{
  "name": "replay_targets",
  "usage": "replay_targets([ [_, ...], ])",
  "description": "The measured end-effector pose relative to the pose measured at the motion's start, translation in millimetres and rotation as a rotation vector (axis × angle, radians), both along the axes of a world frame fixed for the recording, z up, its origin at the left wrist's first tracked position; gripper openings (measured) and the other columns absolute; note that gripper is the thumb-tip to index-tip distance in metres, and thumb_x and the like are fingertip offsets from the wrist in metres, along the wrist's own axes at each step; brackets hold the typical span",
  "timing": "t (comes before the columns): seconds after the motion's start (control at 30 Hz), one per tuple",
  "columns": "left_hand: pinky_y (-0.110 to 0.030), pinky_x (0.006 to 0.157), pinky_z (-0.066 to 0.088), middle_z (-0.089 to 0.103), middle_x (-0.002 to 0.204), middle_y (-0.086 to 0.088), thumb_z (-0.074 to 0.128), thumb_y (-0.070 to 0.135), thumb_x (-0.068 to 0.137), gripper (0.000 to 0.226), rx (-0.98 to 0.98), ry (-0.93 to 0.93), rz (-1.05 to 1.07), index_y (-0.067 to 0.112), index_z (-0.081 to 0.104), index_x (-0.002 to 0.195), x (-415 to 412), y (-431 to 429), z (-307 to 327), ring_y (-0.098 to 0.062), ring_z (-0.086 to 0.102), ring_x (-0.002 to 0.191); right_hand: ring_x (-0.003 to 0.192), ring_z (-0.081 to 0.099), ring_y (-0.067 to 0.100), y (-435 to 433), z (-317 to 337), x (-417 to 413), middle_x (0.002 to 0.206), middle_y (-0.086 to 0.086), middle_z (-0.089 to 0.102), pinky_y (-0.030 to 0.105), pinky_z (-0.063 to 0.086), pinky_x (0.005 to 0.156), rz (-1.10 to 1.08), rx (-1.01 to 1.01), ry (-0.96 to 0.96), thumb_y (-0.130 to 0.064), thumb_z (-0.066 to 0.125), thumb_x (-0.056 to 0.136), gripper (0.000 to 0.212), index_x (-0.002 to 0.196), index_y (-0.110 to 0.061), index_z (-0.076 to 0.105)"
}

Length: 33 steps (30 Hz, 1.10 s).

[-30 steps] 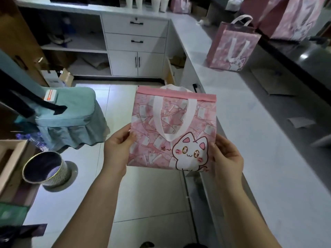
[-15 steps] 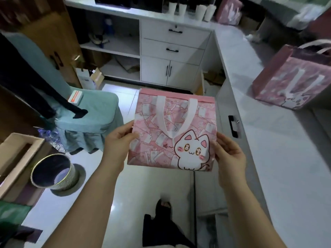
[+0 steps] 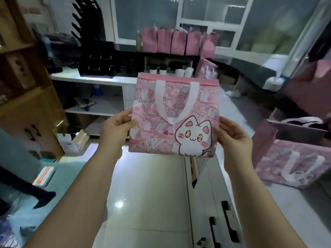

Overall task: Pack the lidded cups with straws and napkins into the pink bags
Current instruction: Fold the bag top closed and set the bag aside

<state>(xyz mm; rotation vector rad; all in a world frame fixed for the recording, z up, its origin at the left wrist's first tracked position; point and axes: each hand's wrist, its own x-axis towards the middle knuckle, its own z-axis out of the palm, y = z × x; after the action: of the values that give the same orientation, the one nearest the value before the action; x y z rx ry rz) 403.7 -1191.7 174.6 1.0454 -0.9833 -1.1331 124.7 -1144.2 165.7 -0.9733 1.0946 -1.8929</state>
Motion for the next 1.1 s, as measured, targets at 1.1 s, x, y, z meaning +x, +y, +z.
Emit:
replay_targets([
  [1.1,-0.054,0.089,0.055,0.076,0.101,-0.005,0.051,-0.011,0.091,0.047,0.107,0.430,-1.237,0.026,0.079,0.085,-558.0,-151.3,127.3,-0.029,0.070,0.101,0.086,0.072,0.012,63.2,137.3,-292.4,0.100,-0.002,0.075,0.020,0.056,0.062,-1.308,0.068,0.285,0.004,0.060,0.089,0.036,0.114,-0.022,0.068],
])
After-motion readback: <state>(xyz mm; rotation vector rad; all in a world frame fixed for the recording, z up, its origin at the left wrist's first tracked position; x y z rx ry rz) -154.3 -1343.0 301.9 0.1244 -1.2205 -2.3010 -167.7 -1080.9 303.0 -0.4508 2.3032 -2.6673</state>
